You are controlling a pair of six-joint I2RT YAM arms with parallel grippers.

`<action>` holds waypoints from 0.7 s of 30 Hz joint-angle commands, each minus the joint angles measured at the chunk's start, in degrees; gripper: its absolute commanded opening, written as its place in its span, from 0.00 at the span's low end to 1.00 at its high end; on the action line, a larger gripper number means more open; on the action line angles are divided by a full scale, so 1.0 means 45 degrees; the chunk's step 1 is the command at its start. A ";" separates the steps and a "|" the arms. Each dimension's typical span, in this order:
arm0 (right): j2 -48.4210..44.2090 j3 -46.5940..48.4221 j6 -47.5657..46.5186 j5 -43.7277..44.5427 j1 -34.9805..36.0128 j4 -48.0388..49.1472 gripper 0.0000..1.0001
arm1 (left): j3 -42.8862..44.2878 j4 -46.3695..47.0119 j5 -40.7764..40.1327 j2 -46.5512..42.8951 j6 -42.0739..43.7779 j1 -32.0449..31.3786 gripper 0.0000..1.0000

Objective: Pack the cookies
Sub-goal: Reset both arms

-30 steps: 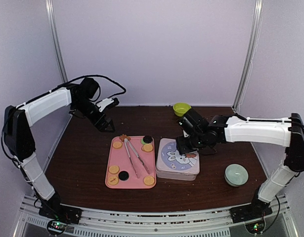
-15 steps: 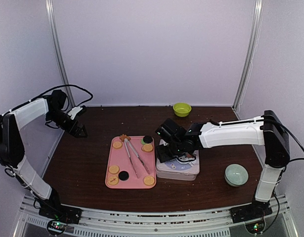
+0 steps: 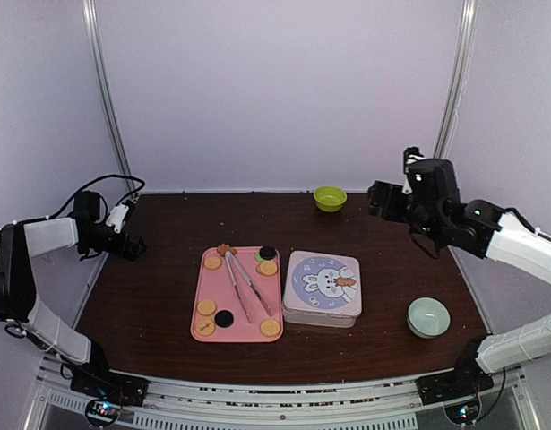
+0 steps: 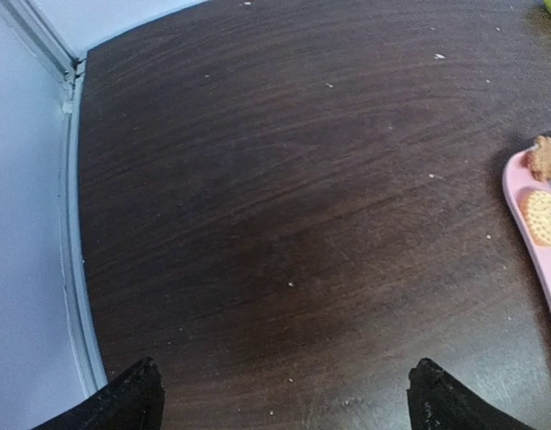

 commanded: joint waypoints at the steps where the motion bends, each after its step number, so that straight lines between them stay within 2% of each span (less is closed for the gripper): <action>1: -0.2354 -0.4267 -0.2319 0.4144 -0.1047 0.4092 1.00 | -0.1960 0.5985 -0.0169 -0.0583 -0.1282 0.0088 0.98; 4: -0.3556 -0.7512 -0.5189 0.6093 -0.1339 0.9402 1.00 | -0.3265 0.8748 -0.0116 -0.0765 -0.1948 0.0101 0.98; 6: -0.3821 -0.8996 -0.6725 0.6237 -0.1683 1.2331 1.00 | -0.4271 1.1541 -0.0101 -0.0725 -0.2505 0.0103 0.98; 7: -0.3825 -0.9376 -0.6961 0.6221 -0.1949 1.3031 1.00 | -0.4463 1.1755 -0.0039 -0.0758 -0.2700 0.0104 0.98; 9: -0.3664 -0.9660 -0.6569 0.6064 -0.2616 1.3408 1.00 | -0.5192 1.3643 0.0227 -0.0593 -0.2751 0.0072 0.98; 11: -0.3253 -0.9905 -0.6369 0.5557 -0.3232 1.4115 1.00 | -0.5722 1.4266 0.0061 -0.0810 -0.2752 0.0090 0.98; 16: -0.1642 -0.9934 -0.6583 0.4311 -0.4673 1.4860 1.00 | -0.7587 1.7475 -0.0837 -0.0807 -0.2913 -0.0017 0.98; 17: -0.1399 -1.0035 -0.6431 0.4069 -0.4974 1.5044 1.00 | -0.8025 1.9138 -0.0927 -0.0292 -0.3247 -0.0028 0.98; 21: -0.0376 -1.0994 -0.6471 0.2073 -0.6113 1.6854 1.00 | -0.7835 1.8392 -0.0846 -0.0385 -0.3096 -0.0065 0.98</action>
